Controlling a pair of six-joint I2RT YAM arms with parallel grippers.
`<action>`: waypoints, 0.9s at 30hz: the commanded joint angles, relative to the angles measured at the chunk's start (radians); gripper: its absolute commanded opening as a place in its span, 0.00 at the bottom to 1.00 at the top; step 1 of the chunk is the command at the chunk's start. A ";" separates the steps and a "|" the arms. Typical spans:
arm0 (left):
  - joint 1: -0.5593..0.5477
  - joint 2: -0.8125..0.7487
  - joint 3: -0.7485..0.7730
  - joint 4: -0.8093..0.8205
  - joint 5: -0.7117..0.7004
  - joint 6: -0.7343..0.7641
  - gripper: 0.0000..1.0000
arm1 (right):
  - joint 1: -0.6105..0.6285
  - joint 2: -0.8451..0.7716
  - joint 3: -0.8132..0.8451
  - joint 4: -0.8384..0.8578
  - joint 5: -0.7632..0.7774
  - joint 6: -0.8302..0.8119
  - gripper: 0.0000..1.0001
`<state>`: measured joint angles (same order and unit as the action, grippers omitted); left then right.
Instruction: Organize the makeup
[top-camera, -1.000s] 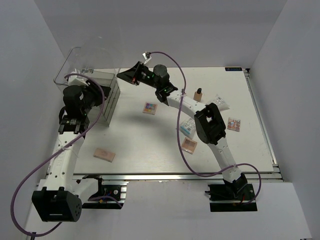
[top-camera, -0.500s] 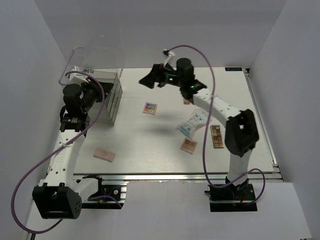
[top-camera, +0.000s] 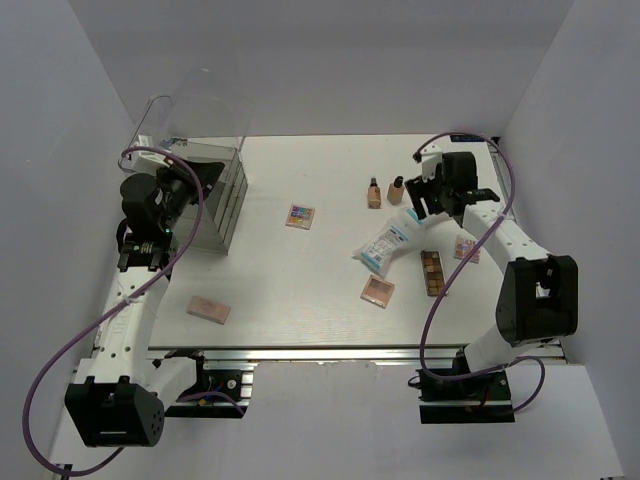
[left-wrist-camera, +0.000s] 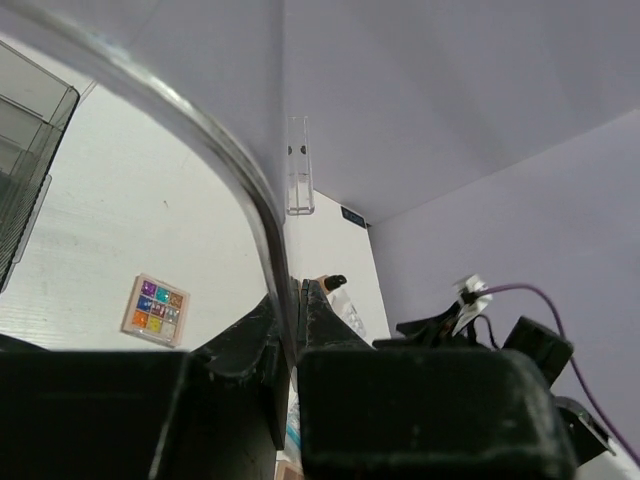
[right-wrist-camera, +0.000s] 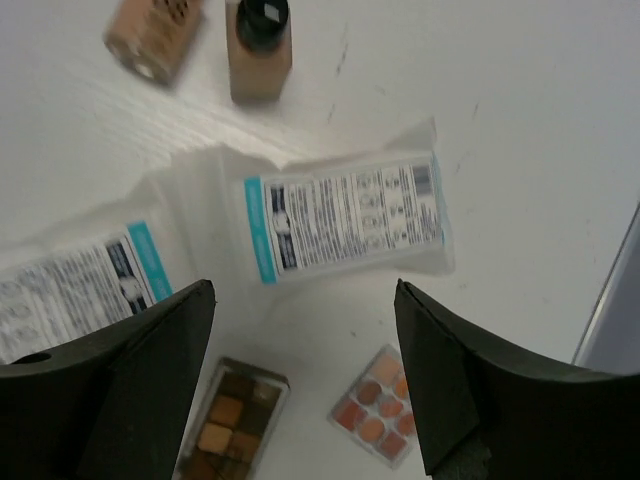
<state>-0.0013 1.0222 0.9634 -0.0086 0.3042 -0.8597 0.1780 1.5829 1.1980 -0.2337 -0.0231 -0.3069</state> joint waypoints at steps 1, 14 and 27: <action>-0.002 -0.019 0.011 0.090 0.061 -0.029 0.07 | -0.026 -0.054 -0.066 -0.042 0.072 -0.216 0.77; 0.000 -0.022 0.003 0.093 0.084 -0.022 0.08 | -0.048 0.212 0.074 0.017 0.037 -0.304 0.89; 0.000 -0.043 -0.005 0.081 0.056 -0.016 0.08 | -0.107 0.330 0.084 -0.009 -0.057 -0.342 0.44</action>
<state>0.0044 1.0260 0.9562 0.0269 0.3256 -0.8768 0.0940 1.8973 1.2652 -0.2321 -0.0448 -0.6411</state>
